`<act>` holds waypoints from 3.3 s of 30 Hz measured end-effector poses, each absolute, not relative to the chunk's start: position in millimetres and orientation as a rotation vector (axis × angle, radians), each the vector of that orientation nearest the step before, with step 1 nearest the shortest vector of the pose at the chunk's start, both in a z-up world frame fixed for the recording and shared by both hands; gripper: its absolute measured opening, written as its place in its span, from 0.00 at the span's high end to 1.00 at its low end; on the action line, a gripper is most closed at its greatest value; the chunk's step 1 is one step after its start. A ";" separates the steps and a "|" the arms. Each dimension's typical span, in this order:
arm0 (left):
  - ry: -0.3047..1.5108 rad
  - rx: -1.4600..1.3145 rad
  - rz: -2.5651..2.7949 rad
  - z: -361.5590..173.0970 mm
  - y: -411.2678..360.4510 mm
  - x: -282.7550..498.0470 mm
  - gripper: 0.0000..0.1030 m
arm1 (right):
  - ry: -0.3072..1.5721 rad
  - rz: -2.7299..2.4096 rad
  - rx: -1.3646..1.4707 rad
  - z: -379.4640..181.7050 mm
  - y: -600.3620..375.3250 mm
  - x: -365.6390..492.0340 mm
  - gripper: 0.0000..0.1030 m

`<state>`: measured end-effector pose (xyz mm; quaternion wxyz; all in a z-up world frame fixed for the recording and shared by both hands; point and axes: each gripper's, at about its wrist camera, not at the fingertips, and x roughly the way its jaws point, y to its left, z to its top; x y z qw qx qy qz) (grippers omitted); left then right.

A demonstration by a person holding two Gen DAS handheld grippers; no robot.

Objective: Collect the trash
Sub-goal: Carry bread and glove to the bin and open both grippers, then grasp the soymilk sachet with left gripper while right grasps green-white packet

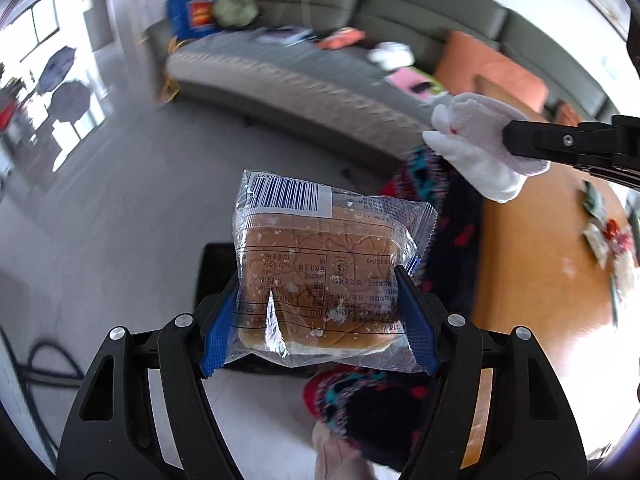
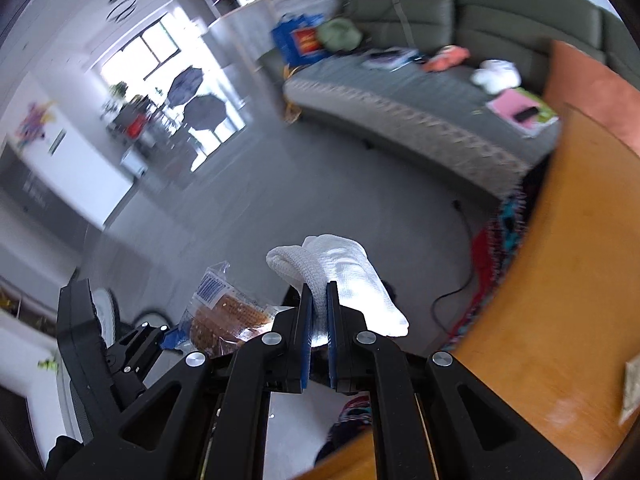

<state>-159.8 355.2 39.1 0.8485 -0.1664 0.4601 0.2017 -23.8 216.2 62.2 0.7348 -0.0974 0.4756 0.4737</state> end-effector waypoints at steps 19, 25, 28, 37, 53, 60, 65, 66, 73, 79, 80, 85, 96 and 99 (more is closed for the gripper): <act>1.015 -0.424 0.654 25.5 433.3 -196.4 0.06 | 1.080 1.117 -0.368 34.7 327.0 -58.7 0.38; 1.012 -0.393 0.633 30.0 431.4 -191.8 0.06 | 1.067 1.109 -0.335 42.6 313.8 -52.8 0.38; 1.005 -0.375 0.613 35.8 423.2 -185.7 0.06 | 1.058 1.096 -0.311 49.0 302.4 -47.8 0.38; 0.960 -0.298 0.516 60.5 380.1 -159.2 0.06 | 1.024 1.035 -0.222 72.4 245.6 -28.4 0.38; 0.937 -0.129 0.177 82.8 234.4 -60.2 0.06 | 0.979 0.739 -0.026 90.3 63.3 50.3 0.38; 0.946 -0.060 0.027 82.9 165.6 -15.7 0.06 | 0.994 0.525 0.064 81.1 -36.4 102.2 0.33; 0.952 -0.005 -0.066 80.7 123.5 10.9 0.06 | 1.039 0.397 0.109 68.1 -85.6 144.6 0.32; 0.956 0.008 -0.086 80.0 114.9 16.8 0.06 | 1.053 0.376 0.121 63.8 -93.2 154.2 0.32; 0.991 0.081 -0.198 69.8 78.5 53.5 0.06 | 1.151 0.288 0.179 32.2 -128.4 202.2 0.32; 1.021 0.107 -0.292 57.8 57.1 76.8 0.06 | 1.240 0.230 0.196 11.2 -125.1 235.1 0.28; 1.027 0.108 -0.306 55.7 54.2 80.0 0.06 | 1.254 0.221 0.192 8.0 -124.8 240.3 0.27; 1.065 0.123 -0.386 40.0 37.1 100.3 0.06 | 1.338 0.178 0.127 -10.7 -118.9 263.5 0.22; 1.109 0.204 -0.521 15.9 -7.8 129.9 0.06 | 1.399 0.228 0.086 -19.5 -125.6 286.8 0.46; 1.106 0.220 -0.544 11.1 -18.3 135.0 0.06 | 1.359 0.250 0.116 -7.5 -136.7 279.7 0.47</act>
